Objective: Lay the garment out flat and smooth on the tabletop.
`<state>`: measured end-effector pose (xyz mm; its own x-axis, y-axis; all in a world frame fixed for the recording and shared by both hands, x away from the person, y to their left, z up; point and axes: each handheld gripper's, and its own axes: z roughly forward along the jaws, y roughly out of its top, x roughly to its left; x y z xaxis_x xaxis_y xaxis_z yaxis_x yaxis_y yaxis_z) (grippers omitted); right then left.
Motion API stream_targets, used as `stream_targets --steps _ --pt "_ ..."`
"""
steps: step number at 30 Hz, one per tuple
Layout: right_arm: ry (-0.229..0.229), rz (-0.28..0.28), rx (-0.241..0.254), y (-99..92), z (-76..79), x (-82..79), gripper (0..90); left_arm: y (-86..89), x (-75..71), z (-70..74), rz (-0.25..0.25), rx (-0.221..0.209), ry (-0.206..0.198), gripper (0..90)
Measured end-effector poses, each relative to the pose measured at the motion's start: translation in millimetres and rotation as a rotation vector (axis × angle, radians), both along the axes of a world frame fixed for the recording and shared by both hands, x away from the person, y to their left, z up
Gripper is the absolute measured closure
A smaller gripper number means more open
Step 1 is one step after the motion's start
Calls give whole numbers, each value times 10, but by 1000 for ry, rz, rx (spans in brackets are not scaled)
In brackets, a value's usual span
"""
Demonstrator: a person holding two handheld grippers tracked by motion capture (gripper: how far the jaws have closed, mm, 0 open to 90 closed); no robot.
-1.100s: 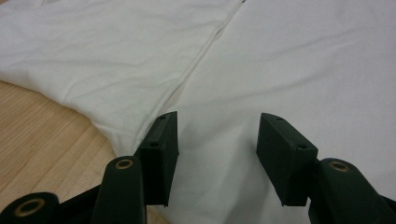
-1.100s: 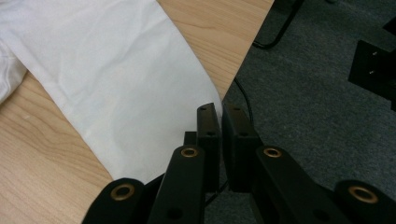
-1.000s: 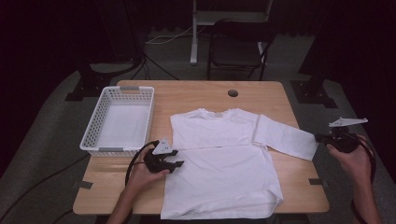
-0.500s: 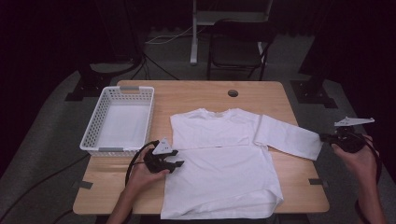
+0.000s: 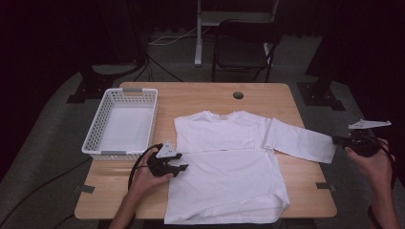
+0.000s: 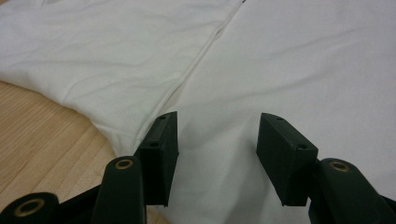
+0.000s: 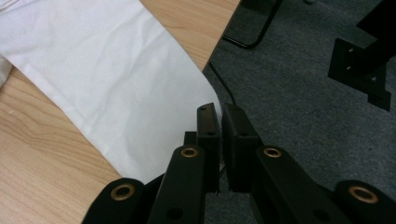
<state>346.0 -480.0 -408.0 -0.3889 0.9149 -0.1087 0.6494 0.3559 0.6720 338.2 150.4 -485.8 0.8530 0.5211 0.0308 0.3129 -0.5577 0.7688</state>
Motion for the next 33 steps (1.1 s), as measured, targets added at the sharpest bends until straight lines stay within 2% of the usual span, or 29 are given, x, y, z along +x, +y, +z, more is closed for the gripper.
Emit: stream_targets --steps 12,22,26,33 --pt "-36 -42 -3 -112 96 -44 855 -1 -1 0 1 0 0 493" --pt "-38 -41 -8 -99 88 -39 847 -1 -1 0 1 -1 0 493" --pt "-51 -45 1 -78 88 -34 732 -1 -1 0 1 0 0 494" --pt "-50 0 -1 103 41 5 669 -5 1 0 2 0 0 492"
